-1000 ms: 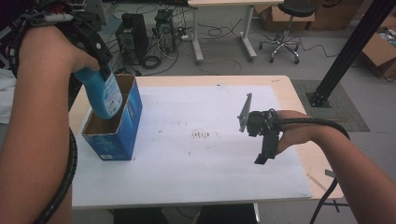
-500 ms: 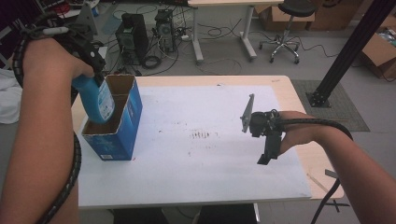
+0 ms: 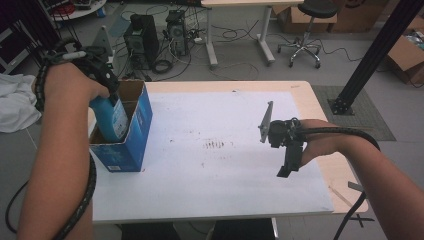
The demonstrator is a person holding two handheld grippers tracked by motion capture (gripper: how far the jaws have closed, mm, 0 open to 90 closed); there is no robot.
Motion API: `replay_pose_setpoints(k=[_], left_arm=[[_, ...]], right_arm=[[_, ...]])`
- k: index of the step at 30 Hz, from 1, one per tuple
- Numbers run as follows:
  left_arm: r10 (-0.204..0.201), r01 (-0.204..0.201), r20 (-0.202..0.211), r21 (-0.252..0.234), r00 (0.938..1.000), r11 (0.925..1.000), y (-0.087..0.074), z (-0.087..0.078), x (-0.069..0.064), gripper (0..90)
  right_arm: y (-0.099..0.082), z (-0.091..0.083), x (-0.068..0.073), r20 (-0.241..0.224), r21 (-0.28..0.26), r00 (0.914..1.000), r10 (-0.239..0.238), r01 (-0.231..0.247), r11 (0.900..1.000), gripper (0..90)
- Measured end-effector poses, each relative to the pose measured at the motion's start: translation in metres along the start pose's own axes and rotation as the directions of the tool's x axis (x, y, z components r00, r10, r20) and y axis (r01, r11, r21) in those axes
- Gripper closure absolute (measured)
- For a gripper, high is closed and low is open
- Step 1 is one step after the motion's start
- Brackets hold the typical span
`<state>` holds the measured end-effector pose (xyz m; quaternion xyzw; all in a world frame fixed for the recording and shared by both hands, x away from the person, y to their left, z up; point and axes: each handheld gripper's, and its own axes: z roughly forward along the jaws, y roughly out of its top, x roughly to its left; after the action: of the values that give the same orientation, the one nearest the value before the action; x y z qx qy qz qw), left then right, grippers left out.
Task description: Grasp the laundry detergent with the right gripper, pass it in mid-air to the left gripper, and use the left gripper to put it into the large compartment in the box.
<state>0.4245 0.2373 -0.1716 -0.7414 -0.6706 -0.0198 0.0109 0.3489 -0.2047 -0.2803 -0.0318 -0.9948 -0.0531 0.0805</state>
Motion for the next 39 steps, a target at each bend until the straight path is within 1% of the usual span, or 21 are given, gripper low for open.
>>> replay_pose_setpoints(k=[1,5,7,9,10,11,13,18,23,28,33,35,36,37,39], left_arm=[[-0.001,0.001,-0.001,-0.001,1.0,1.0,0.0,0.002,0.0,38.6],[-0.008,0.008,-0.001,0.011,1.0,0.9999,0.002,0.019,0.0,38.6],[-0.003,0.003,-0.004,0.016,1.0,0.9999,0.003,0.026,0.0,38.7],[-0.003,0.003,0.0,0.019,1.0,0.9998,0.004,0.036,0.0,38.6],[-0.008,0.008,0.004,0.019,1.0,0.9998,0.004,0.039,-0.001,38.6],[-0.001,0.001,0.002,0.021,1.0,0.9998,0.005,0.042,0.0,38.6],[-0.008,0.008,0.007,0.023,0.9999,0.9997,0.005,0.05,0.0,38.7],[-0.004,0.004,0.009,0.037,1.0,0.9993,0.007,0.071,0.001,38.7],[-0.002,0.001,0.012,0.05,0.9999,0.9987,0.008,0.087,0.001,38.7],[-0.006,0.006,0.014,0.047,0.9999,0.9989,0.008,0.098,0.002,38.7],[0.002,-0.002,0.007,0.051,1.0,0.9987,0.009,0.106,0.004,38.7],[0.0,-0.001,0.013,0.055,0.9999,0.9985,0.009,0.11,0.004,38.7],[0.007,-0.007,0.011,0.058,0.9999,0.9983,0.009,0.112,0.005,38.7],[0.003,-0.004,0.016,0.061,0.9999,0.9981,0.009,0.114,0.005,38.7],[0.005,-0.005,0.015,0.057,0.9999,0.9984,0.009,0.118,0.005,38.7]], right_arm=[[0.0,0.0,0.0,0.004,0.002,1.0,-0.002,0.002,1.0,0.0],[-0.001,0.0,0.0,0.001,0.0,1.0,-0.001,0.001,1.0,0.0],[-0.002,0.0,0.0,0.0,0.003,1.0,0.001,-0.001,1.0,0.0],[-0.003,0.0,0.0,-0.001,-0.005,1.0,0.004,-0.004,1.0,0.0],[-0.003,0.0,0.0,-0.002,-0.005,1.0,0.004,-0.004,1.0,0.0],[-0.003,0.001,0.0,-0.002,-0.005,1.0,0.004,-0.004,1.0,0.0],[-0.003,0.001,0.0,-0.005,-0.004,1.0,0.005,-0.005,1.0,0.0],[-0.004,0.002,-0.001,-0.008,-0.004,1.0,0.005,-0.005,1.0,0.0],[-0.004,0.003,-0.001,-0.008,-0.001,1.0,0.006,-0.006,1.0,0.0],[-0.004,0.002,0.0,-0.008,-0.004,0.9999,0.009,-0.009,0.9999,0.0],[-0.006,0.003,-0.001,-0.009,-0.005,0.9999,0.012,-0.012,0.9999,0.0],[-0.006,0.004,-0.001,-0.011,-0.007,0.9998,0.014,-0.014,0.9999,0.0],[-0.006,0.004,-0.001,-0.012,-0.007,0.9998,0.016,-0.016,0.9998,0.0],[-0.006,0.004,-0.002,-0.013,-0.008,0.9998,0.015,-0.015,0.9999,0.0],[-0.006,0.006,-0.002,-0.014,-0.008,0.9998,0.014,-0.014,0.9999,0.0]])
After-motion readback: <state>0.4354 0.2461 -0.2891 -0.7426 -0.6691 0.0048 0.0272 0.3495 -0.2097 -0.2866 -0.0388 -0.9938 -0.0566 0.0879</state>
